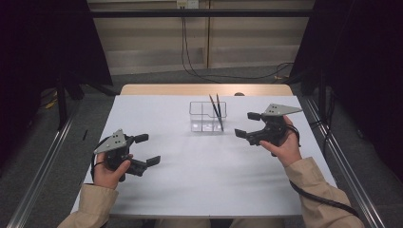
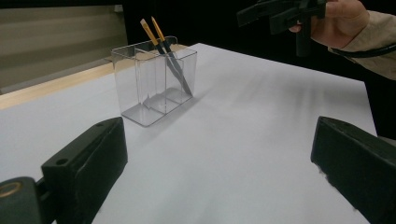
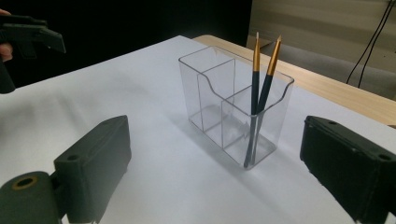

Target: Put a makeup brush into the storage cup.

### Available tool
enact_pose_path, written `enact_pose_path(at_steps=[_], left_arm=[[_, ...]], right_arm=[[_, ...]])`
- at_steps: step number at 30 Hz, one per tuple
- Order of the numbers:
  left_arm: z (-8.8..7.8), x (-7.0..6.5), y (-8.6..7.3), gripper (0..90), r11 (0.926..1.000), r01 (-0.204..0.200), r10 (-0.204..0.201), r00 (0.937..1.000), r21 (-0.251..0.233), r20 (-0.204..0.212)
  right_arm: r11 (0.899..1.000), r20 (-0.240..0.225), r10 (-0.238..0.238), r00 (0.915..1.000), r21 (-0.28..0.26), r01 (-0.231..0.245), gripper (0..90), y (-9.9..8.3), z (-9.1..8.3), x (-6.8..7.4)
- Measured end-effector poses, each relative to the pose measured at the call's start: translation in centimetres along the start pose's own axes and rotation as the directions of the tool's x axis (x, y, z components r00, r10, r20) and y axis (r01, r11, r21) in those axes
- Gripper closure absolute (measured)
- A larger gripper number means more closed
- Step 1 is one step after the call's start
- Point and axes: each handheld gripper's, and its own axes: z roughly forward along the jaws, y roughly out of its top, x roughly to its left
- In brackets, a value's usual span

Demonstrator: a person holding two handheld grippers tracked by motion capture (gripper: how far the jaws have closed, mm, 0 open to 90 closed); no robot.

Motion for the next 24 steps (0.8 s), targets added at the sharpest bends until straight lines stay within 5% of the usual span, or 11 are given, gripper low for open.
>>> enact_pose_path(at_steps=[24], left_arm=[[-0.1,-0.1,0.0,3.6,1.0000,-0.001,0.001,1.0000,-0.001,-0.005]], right_arm=[[1.000,0.025,0.002,0.9997,-0.004,-0.002,8.3,-1.6,-2.4,-0.1]])
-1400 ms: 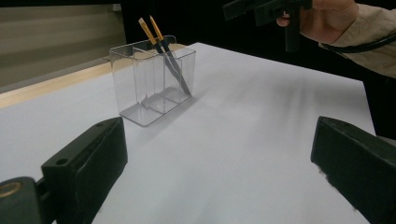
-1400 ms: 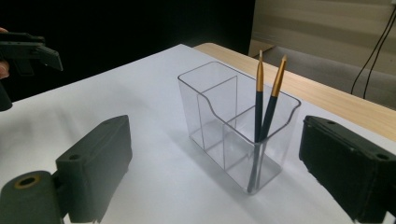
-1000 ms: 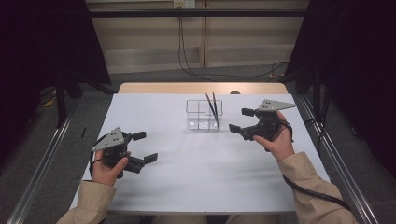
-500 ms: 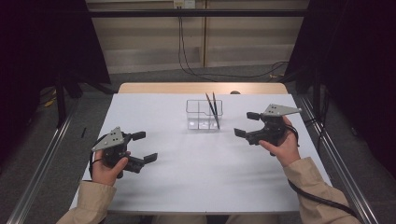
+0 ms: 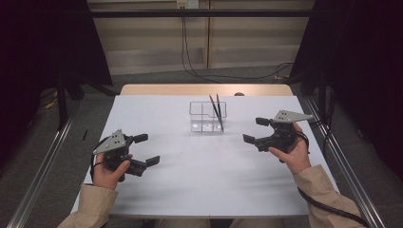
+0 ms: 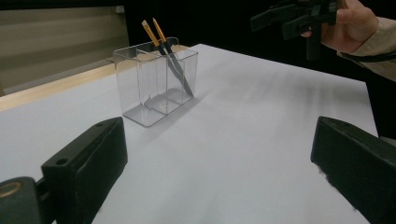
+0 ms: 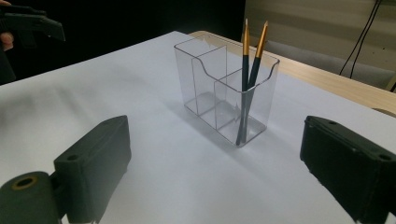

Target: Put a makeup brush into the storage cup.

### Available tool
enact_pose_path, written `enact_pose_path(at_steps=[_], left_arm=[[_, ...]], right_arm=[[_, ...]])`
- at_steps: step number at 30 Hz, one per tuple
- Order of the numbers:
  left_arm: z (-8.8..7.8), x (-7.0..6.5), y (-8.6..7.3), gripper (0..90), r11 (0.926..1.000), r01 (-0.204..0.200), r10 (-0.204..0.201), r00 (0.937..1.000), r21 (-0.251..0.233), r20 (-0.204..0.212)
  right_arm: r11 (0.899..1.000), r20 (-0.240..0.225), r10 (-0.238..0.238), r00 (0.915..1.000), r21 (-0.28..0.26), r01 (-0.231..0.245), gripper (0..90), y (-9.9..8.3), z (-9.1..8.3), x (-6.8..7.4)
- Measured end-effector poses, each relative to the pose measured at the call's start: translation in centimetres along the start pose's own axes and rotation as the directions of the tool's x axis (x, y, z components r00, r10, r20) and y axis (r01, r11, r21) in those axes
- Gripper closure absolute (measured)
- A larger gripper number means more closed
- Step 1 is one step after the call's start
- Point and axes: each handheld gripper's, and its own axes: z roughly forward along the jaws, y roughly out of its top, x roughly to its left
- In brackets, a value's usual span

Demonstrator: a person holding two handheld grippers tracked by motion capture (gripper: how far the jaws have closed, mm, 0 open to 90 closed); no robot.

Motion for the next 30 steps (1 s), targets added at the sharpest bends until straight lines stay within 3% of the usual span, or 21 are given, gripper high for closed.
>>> enact_pose_path(at_steps=[30], left_arm=[[0.0,0.0,0.0,3.6,1.0000,-0.002,0.002,1.0000,-0.001,0.002]], right_arm=[[1.000,0.024,0.016,0.9996,0.013,-0.017,8.1,-2.8,-3.5,0.3]])
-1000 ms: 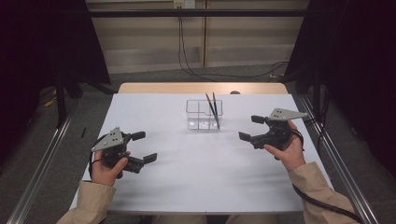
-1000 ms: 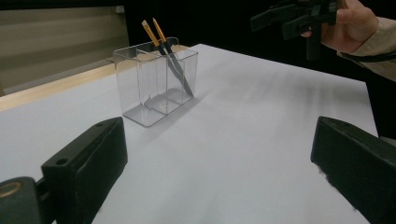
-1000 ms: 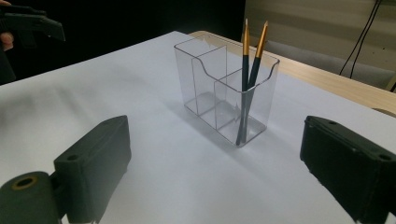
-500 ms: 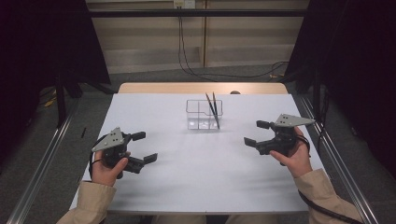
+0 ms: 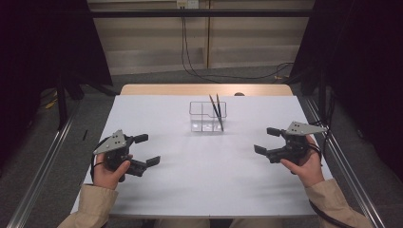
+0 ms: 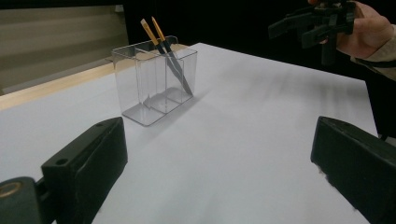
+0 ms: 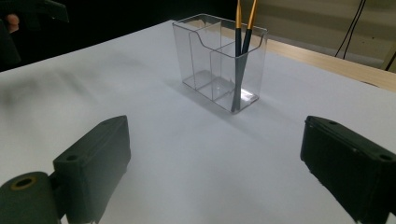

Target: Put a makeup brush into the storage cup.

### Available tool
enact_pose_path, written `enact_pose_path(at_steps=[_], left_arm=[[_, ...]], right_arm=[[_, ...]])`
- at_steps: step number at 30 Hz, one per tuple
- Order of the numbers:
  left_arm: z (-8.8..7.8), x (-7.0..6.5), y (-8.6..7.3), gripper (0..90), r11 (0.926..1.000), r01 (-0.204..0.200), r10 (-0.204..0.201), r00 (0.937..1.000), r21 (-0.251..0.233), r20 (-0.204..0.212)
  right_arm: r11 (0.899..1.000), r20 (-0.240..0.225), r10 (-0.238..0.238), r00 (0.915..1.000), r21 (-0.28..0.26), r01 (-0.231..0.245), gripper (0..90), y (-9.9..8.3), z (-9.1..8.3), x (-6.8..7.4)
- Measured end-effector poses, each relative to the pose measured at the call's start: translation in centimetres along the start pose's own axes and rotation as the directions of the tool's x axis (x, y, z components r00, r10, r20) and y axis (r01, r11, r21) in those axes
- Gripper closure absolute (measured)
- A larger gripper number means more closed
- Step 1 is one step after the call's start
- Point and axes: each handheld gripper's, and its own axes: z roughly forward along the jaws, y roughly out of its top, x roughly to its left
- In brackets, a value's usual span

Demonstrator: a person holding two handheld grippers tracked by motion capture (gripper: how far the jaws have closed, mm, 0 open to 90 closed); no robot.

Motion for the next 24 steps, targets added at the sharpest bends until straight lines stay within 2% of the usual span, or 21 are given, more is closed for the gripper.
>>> enact_pose_path(at_steps=[6,24], left_arm=[[0.0,0.0,0.0,3.6,1.0000,0.000,0.000,1.0000,0.001,0.001],[0.1,0.1,-0.1,3.7,1.0000,-0.001,0.001,1.0000,0.005,-0.002]], right_arm=[[1.000,0.010,0.014,0.9999,0.000,-0.014,8.1,-0.6,-0.7,-0.2],[1.000,0.041,0.016,0.9990,-0.003,-0.016,7.1,-1.8,-2.9,0.1]])
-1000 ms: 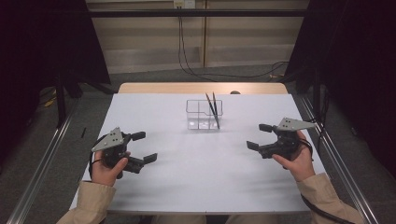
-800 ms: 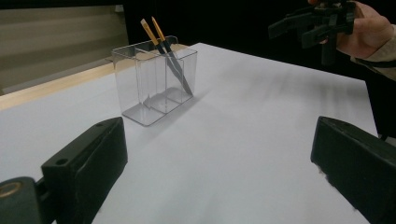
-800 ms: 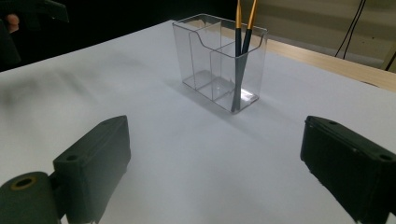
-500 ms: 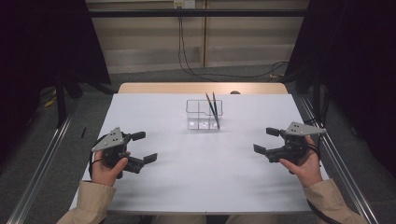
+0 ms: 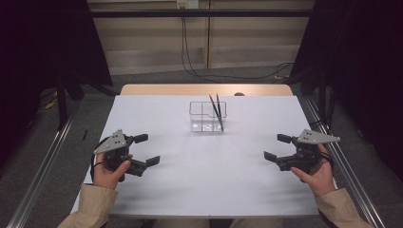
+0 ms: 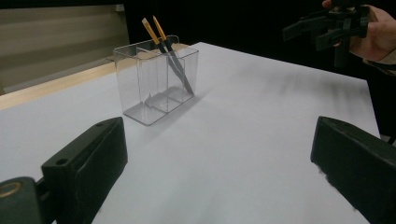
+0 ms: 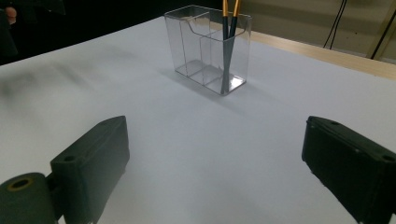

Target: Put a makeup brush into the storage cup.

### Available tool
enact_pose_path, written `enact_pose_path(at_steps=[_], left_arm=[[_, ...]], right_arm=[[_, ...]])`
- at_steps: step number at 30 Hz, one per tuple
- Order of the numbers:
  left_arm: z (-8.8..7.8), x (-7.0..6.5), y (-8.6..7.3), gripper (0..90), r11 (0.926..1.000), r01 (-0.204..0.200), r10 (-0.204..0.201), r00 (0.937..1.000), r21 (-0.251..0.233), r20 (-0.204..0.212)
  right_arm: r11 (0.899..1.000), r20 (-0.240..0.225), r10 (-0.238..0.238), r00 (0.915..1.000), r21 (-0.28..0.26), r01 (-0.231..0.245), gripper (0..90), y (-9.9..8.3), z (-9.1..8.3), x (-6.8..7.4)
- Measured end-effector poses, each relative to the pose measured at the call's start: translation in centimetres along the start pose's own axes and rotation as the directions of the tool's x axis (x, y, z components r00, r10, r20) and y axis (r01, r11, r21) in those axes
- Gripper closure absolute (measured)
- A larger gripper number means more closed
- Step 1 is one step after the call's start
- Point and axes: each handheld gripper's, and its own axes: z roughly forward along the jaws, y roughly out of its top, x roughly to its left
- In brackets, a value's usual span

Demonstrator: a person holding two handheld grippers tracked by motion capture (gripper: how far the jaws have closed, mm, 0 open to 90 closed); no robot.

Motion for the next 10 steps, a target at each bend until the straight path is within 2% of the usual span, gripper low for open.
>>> enact_pose_path(at_steps=[10], left_arm=[[0.2,0.1,0.0,3.7,1.0000,-0.004,0.004,1.0000,0.002,0.001]], right_arm=[[1.000,0.026,0.014,0.9996,-0.002,-0.014,6.6,-0.9,-1.3,-0.3]])
